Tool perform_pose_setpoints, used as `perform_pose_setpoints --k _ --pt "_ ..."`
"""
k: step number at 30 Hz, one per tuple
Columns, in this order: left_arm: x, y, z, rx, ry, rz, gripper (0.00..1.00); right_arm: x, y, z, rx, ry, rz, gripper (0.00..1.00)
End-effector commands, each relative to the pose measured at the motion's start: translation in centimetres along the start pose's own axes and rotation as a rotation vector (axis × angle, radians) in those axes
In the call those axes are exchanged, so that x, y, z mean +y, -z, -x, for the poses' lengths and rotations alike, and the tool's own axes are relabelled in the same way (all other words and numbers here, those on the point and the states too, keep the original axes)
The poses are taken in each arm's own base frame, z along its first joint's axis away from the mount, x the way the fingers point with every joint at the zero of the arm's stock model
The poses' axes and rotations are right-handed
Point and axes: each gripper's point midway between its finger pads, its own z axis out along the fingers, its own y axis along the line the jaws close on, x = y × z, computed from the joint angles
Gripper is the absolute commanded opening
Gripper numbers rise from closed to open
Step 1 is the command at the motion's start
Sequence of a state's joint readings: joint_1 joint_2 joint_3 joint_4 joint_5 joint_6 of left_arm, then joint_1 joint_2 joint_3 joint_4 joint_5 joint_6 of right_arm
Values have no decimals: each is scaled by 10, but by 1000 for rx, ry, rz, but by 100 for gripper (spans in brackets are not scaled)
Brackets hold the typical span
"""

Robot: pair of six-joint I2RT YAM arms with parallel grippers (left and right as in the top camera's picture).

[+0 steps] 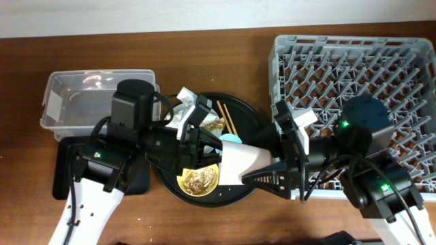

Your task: Sort waste into correct bins and load items into the dishwasher rack

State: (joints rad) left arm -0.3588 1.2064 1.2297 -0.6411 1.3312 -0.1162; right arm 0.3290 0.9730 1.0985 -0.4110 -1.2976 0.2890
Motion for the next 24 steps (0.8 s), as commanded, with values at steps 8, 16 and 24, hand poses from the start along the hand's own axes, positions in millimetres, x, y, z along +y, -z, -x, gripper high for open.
perform_pose_setpoints --k 8,16,24 --pt "10 0 12 -29 -1 62 58 -7 19 10 -72 10 -151 63" --pt "107 40 -40 50 263 693 93 -114 238 -84 -263 -509 -1435 62" --pt "109 43 -46 67 283 715 93 -198 283 -170 59 -1082 -1518 62"
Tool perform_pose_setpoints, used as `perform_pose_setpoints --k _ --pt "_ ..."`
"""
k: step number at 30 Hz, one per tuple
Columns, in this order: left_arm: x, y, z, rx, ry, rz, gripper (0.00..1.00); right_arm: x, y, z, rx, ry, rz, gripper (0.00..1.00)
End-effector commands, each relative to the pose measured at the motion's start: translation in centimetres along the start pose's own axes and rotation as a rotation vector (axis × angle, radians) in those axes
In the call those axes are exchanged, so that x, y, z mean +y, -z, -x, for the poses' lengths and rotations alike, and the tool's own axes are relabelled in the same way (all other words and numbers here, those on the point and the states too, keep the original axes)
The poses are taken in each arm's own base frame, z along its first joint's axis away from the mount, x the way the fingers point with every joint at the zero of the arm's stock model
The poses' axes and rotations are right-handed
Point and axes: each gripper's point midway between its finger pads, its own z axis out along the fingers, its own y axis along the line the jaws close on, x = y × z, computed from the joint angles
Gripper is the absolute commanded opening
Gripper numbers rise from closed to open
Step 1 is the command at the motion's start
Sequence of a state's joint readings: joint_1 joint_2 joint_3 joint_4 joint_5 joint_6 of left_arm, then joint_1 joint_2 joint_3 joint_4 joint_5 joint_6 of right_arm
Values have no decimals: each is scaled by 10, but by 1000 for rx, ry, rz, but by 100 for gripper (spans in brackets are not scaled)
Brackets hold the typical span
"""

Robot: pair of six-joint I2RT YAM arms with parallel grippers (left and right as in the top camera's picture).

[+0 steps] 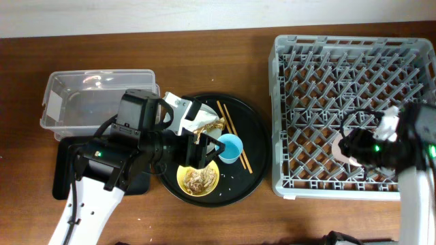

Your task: Sort waste into correct bins and load items into the dishwasher rack

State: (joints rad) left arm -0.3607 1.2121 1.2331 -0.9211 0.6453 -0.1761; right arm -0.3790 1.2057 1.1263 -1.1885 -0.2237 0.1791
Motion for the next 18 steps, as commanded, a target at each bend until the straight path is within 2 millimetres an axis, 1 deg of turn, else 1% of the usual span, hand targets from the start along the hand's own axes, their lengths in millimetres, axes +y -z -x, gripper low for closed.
perform_pose_setpoints --k 1,2,4,5,6,7,8,9,11,12,13,14,15,16,17,18 --pt "3 1 -1 3 -11 22 93 -3 -24 16 119 -7 -17 62" --pt "6 1 -1 3 -10 36 93 -3 -36 18 169 9 -30 62" --pt "7 1 -1 3 -9 42 93 -7 -53 22 204 19 -74 66" --pt "7 1 -1 3 -9 42 93 -6 -63 28 196 27 -77 74" --pt "7 1 -1 4 -9 42 93 -4 -65 33 180 37 -73 79" --pt "7 1 -2 4 -8 42 93 2 -66 42 137 58 -62 79" --pt "7 1 -2 6 -7 43 93 5 -65 47 120 67 -59 79" --pt "7 1 -3 11 -4 43 93 8 -59 50 112 69 -56 85" --pt "8 1 -5 17 1 48 93 14 -39 48 131 66 -43 86" --pt "10 0 -5 21 -4 57 93 26 -24 46 136 76 -5 85" --pt "18 -6 -6 34 -15 114 93 54 1 38 135 141 106 85" --pt "28 -18 -10 67 -32 185 93 97 35 21 110 269 289 85" --pt "32 -33 -14 105 -50 221 93 121 56 5 85 332 377 86" --pt "37 -49 -19 150 -65 248 92 134 70 -9 60 397 409 88" --pt "48 -66 -26 196 -64 304 89 146 84 -27 41 464 423 90" --pt "68 -82 -32 236 -33 405 89 149 91 -41 40 475 405 90"
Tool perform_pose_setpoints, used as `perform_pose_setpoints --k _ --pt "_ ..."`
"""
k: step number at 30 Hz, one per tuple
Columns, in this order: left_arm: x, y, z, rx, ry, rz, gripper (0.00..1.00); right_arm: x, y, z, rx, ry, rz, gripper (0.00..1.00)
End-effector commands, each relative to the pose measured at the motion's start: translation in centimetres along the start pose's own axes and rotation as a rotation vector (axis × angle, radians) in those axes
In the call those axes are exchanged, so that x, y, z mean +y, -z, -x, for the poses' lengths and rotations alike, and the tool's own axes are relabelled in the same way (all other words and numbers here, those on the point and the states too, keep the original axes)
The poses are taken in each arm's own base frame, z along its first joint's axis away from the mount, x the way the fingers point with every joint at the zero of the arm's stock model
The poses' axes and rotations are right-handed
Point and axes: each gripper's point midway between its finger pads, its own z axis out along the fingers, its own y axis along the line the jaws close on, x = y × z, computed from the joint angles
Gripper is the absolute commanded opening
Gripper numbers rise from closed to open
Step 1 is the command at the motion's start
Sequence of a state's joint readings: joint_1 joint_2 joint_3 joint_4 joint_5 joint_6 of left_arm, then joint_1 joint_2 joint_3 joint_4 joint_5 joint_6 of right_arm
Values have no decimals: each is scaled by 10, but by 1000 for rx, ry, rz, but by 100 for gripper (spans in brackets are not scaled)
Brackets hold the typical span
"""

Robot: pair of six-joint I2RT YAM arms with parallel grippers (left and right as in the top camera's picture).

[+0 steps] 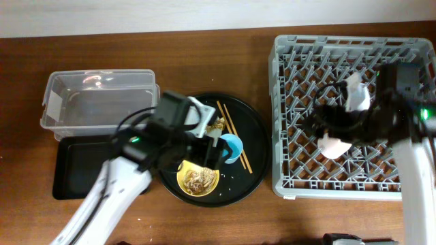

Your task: Sort waste into correct bins and load items into the dishwasher rack

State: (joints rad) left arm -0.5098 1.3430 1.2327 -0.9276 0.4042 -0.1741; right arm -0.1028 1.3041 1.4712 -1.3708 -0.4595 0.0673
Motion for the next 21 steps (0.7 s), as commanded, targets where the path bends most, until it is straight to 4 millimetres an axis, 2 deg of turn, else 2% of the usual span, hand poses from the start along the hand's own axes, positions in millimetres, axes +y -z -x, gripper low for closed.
perform_pose_setpoints --k 1,3,4,5,6,7,8,9,10,11,13,14,15,16,17,19,21 --pt "48 -62 -10 132 32 272 81 45 21 -30 -23 81 18 91" --pt "66 -97 -18 196 92 312 69 23 25 -42 -33 -48 -164 94" --pt "77 -109 -19 203 114 348 66 16 26 -44 -31 -64 -214 95" --pt "83 -119 -17 199 112 364 65 15 26 -46 -22 -67 -216 95" --pt "85 -126 -14 192 109 362 58 16 25 -47 -19 -67 -214 95" --pt "87 -131 -12 184 108 361 45 16 25 -47 -19 -67 -214 95" --pt "88 -133 -12 186 112 361 27 15 25 -47 -17 -68 -215 95" --pt "88 -133 -14 191 113 362 0 15 25 -48 -14 -69 -216 97" --pt "87 -131 -13 190 113 359 0 14 24 -49 -9 -70 -218 99" --pt "79 -123 -6 175 115 334 0 12 22 -51 5 -69 -223 99" --pt "66 -94 14 113 133 272 0 10 16 -54 26 -72 -229 99" --pt "52 -67 23 75 158 174 0 17 9 -53 40 -17 -179 99" --pt "42 -50 26 57 150 78 0 29 4 -53 53 49 -102 99" --pt "33 -23 31 17 135 -40 0 58 -1 -56 75 179 81 99" --pt "20 11 35 -34 107 -217 0 98 2 -61 72 339 338 100" --pt "7 58 32 -102 96 -475 0 139 18 -59 15 477 614 100" --pt "0 85 29 -155 106 -639 0 164 24 -57 -30 572 729 100"
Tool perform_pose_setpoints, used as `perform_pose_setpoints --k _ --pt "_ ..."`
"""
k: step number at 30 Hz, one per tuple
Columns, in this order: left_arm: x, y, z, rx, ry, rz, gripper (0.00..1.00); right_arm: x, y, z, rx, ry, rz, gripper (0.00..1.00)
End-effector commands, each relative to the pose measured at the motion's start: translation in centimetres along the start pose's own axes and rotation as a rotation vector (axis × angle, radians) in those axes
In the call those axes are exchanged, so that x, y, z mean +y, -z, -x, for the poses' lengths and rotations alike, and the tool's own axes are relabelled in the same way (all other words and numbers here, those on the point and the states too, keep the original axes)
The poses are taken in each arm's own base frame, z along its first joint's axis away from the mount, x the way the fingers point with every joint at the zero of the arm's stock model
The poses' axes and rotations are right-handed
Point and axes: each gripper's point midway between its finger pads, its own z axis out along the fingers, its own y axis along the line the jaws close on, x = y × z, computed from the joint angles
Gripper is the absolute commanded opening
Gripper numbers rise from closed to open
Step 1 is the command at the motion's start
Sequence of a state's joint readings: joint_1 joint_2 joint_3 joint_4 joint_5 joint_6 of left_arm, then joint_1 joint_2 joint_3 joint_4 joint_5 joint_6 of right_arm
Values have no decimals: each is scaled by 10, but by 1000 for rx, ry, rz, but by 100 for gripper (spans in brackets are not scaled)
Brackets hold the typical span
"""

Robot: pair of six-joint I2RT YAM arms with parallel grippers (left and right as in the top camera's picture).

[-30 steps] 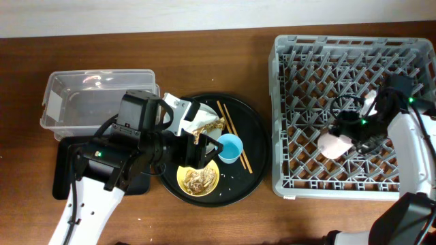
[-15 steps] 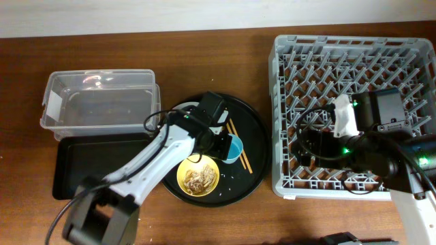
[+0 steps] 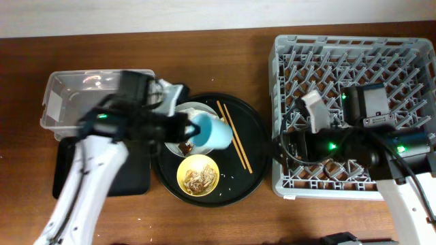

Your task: Sort waste into correct bins and load items into the dishwasher rack

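My left gripper [image 3: 189,128] is shut on the blue cup [image 3: 212,132], which lies tipped on its side above the black round tray [image 3: 255,170]. Under it shows a white plate [image 3: 194,109] with a brown scrap [image 3: 184,147] at its edge. A yellow bowl [image 3: 197,174] with food scraps sits at the tray's front. Two chopsticks [image 3: 236,136] lie on the tray to the right of the cup. My right gripper [image 3: 289,144] hangs over the left edge of the grey dishwasher rack [image 3: 354,54]; its fingers are dark and hard to read. No white cup shows.
A clear plastic bin [image 3: 68,102] stands at the back left, with a black tray [image 3: 68,187] in front of it under my left arm. The rack fills the right side of the wooden table [image 3: 225,41].
The blue cup has left its upright place on the tray and is now tipped in my left gripper, further left. My right gripper has moved from mid-rack to the rack's left edge, and the white cup no longer shows.
My right gripper first held a white cup over the tray while the left hovered by the plate. The white cup was then over the rack's right side, then down among the rack's pegs. Meanwhile my left gripper closed in on the blue cup and now holds it.
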State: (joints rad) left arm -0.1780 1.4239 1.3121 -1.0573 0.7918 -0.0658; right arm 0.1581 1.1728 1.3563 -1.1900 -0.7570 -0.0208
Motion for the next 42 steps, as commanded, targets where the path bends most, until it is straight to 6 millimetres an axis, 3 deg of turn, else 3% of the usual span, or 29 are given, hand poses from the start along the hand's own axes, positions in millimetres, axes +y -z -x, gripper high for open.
perform_pose_setpoints --k 1,3,5,9,11,16,20,21,23,24,25,27,28,29,31,33,35,38,42 --pt "-55 49 -1 -97 -100 -489 0 75 -4 7 -42 257 364 100" --pt "-59 57 -5 -102 -60 -535 0 104 -13 11 -55 369 435 100" --pt "-66 62 -7 -96 -21 -582 0 105 -23 21 -70 347 383 99" --pt "-77 69 -6 -114 -15 -653 0 125 -33 15 -47 402 446 99" --pt "-79 71 -5 -119 -14 -673 0 120 -48 15 -22 397 416 98" --pt "-79 70 -7 -110 -4 -664 0 125 -50 32 -75 389 429 82" --pt "-77 68 -8 -104 -2 -651 1 126 -49 34 -83 396 431 65" --pt "-77 68 -8 -105 -3 -651 8 126 -48 34 -86 397 429 61" --pt "-75 67 -8 -104 -12 -636 41 116 -39 39 -121 385 375 57" --pt "-69 63 -8 -97 -24 -598 59 106 -31 43 -147 368 325 57" --pt "-62 58 -10 -87 -36 -550 68 92 -20 47 -178 341 257 56" --pt "-49 50 -14 -60 -38 -459 76 62 8 47 -234 259 118 54" --pt "-43 48 -15 -51 -40 -426 84 36 24 41 -251 182 -5 52" --pt "-40 46 -16 -43 -40 -401 84 8 38 32 -260 103 -144 51" --pt "-32 43 -18 -29 -42 -352 84 -89 102 0 -311 -184 -669 56" --pt "-29 42 -19 -25 -44 -338 85 -136 154 -27 -349 -383 -977 56" --pt "-29 42 -18 -27 -47 -338 86 -178 192 -54 -396 -669 -1143 51" --pt "-29 42 -19 -27 -46 -338 86 -220 197 -70 -355 -864 -1176 51" --pt "-30 42 -19 -25 -43 -339 86 -291 160 -95 -113 -1050 -1147 51"
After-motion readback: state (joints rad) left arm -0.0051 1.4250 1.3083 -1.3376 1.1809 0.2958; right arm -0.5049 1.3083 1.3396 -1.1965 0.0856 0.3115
